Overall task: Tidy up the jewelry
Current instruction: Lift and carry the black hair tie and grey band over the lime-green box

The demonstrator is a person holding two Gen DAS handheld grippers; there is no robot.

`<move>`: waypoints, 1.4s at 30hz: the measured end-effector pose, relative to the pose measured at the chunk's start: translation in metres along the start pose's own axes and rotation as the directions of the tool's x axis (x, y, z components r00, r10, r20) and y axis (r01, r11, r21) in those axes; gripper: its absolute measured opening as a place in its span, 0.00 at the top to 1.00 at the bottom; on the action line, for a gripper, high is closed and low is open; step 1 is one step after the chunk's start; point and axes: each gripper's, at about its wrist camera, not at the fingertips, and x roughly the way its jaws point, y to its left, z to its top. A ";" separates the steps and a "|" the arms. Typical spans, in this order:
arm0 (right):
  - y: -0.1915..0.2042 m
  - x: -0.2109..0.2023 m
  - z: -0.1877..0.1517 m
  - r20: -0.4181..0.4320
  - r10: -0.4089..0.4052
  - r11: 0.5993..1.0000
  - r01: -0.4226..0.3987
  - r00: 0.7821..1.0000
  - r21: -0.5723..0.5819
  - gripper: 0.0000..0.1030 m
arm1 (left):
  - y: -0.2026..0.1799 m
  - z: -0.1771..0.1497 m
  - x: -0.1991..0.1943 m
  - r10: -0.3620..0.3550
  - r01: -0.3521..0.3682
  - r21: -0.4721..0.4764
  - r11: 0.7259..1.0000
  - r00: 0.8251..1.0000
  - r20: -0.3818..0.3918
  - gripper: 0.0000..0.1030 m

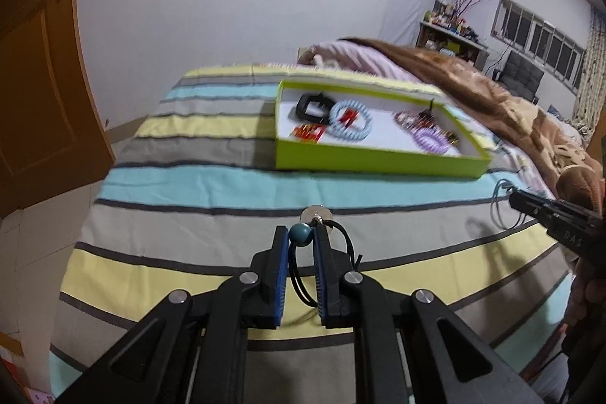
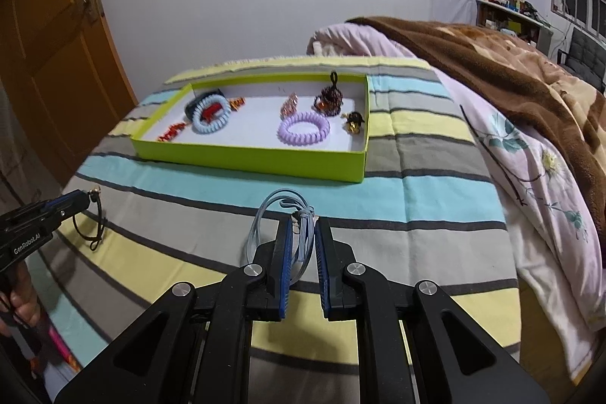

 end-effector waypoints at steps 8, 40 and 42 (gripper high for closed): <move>0.006 -0.037 0.002 0.078 0.021 1.000 -0.022 0.997 0.003 0.88 | -0.021 0.011 -0.032 -0.041 0.039 0.021 0.999 0.996 0.080 0.87; 0.030 -0.103 -0.004 0.175 0.062 0.997 -0.052 0.983 -0.059 0.88 | -0.047 0.009 -0.074 -0.100 0.095 0.037 0.995 0.979 0.176 0.87; 0.030 -0.099 -0.001 0.171 0.062 0.997 -0.052 0.983 -0.058 0.88 | -0.048 0.013 -0.070 -0.098 0.092 0.042 0.995 0.979 0.178 0.87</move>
